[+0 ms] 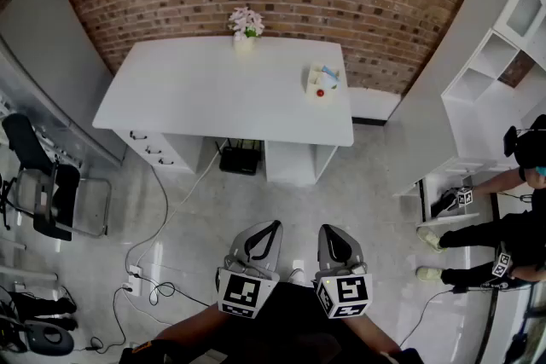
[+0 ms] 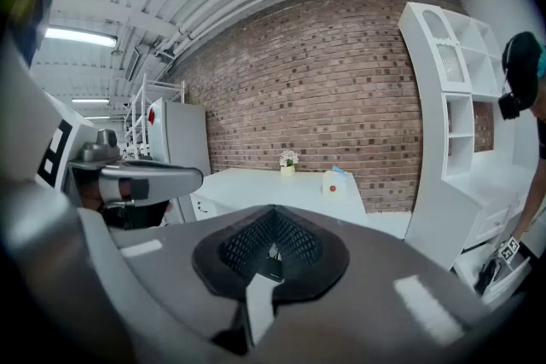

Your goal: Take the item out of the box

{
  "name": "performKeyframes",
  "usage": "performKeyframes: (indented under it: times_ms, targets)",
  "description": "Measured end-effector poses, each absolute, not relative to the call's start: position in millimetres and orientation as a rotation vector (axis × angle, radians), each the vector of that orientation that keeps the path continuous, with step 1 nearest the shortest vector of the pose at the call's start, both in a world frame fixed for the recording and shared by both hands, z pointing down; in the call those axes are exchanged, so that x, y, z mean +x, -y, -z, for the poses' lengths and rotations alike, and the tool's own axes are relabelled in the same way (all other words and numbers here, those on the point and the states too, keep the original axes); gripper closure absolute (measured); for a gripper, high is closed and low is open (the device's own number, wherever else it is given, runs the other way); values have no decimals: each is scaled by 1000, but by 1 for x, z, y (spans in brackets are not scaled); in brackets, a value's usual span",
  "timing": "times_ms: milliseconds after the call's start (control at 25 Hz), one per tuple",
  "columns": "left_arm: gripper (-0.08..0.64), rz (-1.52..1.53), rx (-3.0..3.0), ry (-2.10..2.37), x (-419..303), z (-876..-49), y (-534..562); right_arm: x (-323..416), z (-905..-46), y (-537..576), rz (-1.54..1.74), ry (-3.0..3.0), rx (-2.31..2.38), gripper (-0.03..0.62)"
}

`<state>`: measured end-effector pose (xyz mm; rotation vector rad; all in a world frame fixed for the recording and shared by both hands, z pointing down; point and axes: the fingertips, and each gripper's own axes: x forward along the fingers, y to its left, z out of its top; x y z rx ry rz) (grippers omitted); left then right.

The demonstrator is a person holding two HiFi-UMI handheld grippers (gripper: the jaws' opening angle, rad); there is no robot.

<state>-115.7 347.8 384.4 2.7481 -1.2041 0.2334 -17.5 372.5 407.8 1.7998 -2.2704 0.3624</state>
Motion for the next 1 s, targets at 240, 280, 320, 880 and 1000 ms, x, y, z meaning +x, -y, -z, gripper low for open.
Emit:
performKeyframes:
  times_ms: [240, 280, 320, 880, 1000]
  targets:
    - [555, -239, 2742, 1217, -111, -385, -349, -12, -411, -373, -372, 2276, 1791, 594]
    - [555, -240, 2739, 1222, -110, -385, -349, -10, -411, -373, -374, 2278, 1788, 594]
    - [555, -240, 2735, 1228, -109, -385, -349, -9, -411, -373, -374, 2281, 1785, 594]
    - [555, -244, 2698, 1309, -80, -387, -359, 17, -408, -378, -381, 2373, 1712, 592]
    - [555, -249, 2686, 1325, -71, -386, -361, 29, -408, -379, -389, 2383, 1710, 592]
